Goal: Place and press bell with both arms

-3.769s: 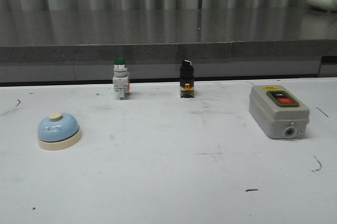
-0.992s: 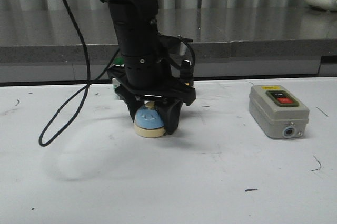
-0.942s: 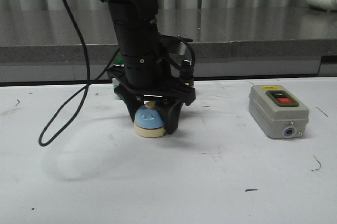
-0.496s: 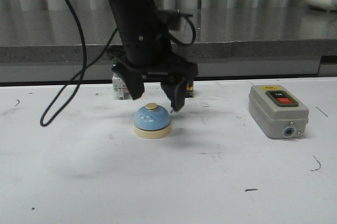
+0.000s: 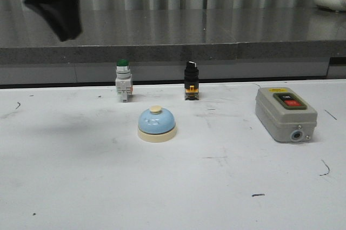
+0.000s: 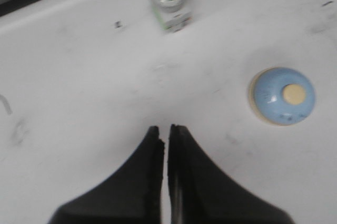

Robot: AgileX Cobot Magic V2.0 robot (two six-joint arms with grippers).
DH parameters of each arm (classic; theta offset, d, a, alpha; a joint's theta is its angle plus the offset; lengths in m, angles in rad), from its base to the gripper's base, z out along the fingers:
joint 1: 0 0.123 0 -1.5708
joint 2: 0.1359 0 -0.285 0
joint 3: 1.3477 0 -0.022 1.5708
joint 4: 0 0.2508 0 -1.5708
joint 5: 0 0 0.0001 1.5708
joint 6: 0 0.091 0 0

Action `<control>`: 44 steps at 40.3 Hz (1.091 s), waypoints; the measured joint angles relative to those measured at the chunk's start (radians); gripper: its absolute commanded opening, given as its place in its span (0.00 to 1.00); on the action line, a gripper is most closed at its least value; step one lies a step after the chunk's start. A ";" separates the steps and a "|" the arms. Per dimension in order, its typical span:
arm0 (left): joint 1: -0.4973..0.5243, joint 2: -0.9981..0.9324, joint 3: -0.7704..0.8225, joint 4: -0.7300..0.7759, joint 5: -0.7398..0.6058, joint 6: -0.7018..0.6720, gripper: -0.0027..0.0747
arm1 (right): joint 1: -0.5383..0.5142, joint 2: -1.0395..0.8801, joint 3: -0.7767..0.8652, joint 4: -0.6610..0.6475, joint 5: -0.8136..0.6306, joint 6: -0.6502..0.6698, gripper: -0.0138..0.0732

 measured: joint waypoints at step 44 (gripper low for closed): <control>0.280 -1.507 1.073 -0.118 -0.546 0.000 0.01 | 0.000 0.000 0.000 0.000 0.000 0.000 0.09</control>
